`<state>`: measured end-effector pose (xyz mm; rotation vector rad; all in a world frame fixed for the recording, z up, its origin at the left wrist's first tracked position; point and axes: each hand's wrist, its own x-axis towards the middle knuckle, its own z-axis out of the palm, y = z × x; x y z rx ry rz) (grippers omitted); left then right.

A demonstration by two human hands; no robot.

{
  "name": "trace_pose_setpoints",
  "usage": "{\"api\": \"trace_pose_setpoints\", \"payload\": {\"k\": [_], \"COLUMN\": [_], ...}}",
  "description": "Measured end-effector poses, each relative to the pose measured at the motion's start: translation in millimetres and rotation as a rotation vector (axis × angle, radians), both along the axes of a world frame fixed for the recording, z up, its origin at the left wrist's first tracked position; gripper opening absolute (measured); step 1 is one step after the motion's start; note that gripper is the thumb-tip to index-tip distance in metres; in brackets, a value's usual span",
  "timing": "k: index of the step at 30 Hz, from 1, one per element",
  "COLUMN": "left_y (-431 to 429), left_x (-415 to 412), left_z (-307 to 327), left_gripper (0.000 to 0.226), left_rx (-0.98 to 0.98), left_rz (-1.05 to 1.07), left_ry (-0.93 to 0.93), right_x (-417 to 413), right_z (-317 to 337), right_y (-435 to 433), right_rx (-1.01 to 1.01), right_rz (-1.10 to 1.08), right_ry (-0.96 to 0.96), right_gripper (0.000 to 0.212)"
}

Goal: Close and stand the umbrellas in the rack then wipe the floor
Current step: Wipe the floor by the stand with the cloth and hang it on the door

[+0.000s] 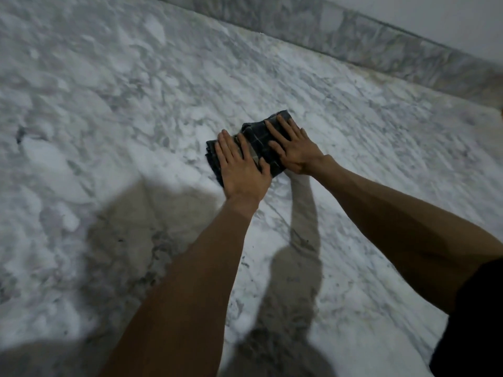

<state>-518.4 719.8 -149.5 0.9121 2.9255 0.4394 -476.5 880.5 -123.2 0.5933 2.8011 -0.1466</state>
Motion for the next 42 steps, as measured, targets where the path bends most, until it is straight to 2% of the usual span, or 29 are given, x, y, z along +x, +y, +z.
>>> {"api": "trace_pose_setpoints", "payload": {"k": [5,9,16,26,30,33,42], "left_y": [10.1,36.8,106.1,269.2,312.7,328.3,290.7], "left_x": [12.3,40.0,103.4,219.3,268.6,297.5,318.0], "left_z": [-4.3,-2.9,-3.9,3.2,6.4,6.4,5.7], "left_gripper": [0.076,0.075,0.077,0.08,0.079,0.078,0.074], "left_rx": [0.023,0.047,0.008,-0.2,-0.194,-0.193,-0.128], "left_rz": [0.093,0.143,0.069,-0.264,-0.437,-0.555,-0.806], "left_ry": [0.059,0.045,0.061,0.037,0.014,0.019,0.06], "right_x": [8.4,31.2,111.6,282.1,353.4,398.5,447.6], "right_z": [-8.6,-7.2,-11.1,-15.8,-15.9,-16.1,-20.8], "right_y": [9.6,36.8,115.0,256.5,282.4,282.1,204.1], "right_rx": [-0.005,-0.014,-0.022,0.014,0.056,0.057,0.05], "right_rz": [0.043,0.018,-0.023,-0.33,-0.442,-0.594,-0.881], "right_ry": [0.053,0.103,0.159,0.173,0.201,0.239,0.248], "right_gripper": [0.059,0.054,0.053,0.056,0.067,0.056,0.06]}}
